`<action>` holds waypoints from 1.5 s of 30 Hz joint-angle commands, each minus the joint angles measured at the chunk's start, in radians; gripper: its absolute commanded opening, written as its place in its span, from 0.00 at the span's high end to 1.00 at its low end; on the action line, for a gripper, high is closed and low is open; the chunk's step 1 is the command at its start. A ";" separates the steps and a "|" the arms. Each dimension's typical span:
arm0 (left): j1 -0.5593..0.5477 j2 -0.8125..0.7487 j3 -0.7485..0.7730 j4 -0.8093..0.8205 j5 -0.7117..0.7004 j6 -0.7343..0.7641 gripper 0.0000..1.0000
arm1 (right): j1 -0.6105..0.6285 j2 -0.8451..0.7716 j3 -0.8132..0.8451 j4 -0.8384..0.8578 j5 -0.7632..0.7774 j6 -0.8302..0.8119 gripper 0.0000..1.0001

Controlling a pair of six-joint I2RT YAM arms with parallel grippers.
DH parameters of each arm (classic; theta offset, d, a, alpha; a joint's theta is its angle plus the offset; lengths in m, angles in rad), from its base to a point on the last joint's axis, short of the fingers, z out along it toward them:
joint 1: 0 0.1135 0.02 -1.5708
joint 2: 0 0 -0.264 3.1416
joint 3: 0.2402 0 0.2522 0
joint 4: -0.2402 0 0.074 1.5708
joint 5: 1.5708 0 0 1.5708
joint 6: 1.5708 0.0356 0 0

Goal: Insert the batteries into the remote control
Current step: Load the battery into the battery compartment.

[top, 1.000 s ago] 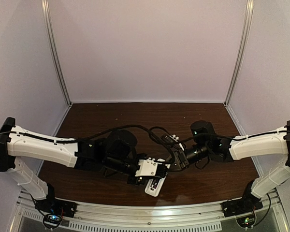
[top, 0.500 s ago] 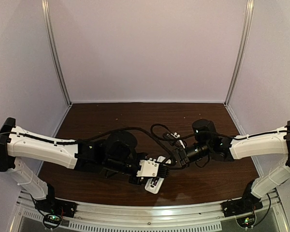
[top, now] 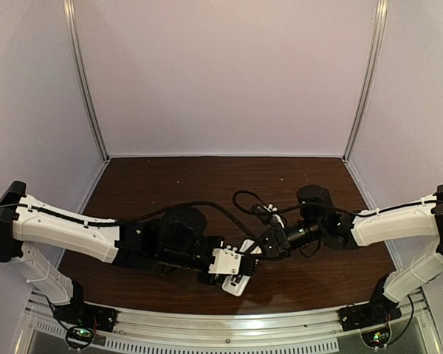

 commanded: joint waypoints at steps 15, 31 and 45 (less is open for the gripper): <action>-0.029 0.038 -0.103 -0.143 -0.151 0.072 0.87 | 0.014 -0.098 0.033 0.448 -0.165 0.153 1.00; -0.049 -0.059 -0.122 -0.143 -0.214 0.085 0.70 | 0.001 -0.080 0.072 0.167 -0.085 -0.037 1.00; -0.034 -0.332 -0.221 0.087 -0.347 -0.216 0.28 | -0.044 -0.078 0.098 0.016 -0.016 -0.178 1.00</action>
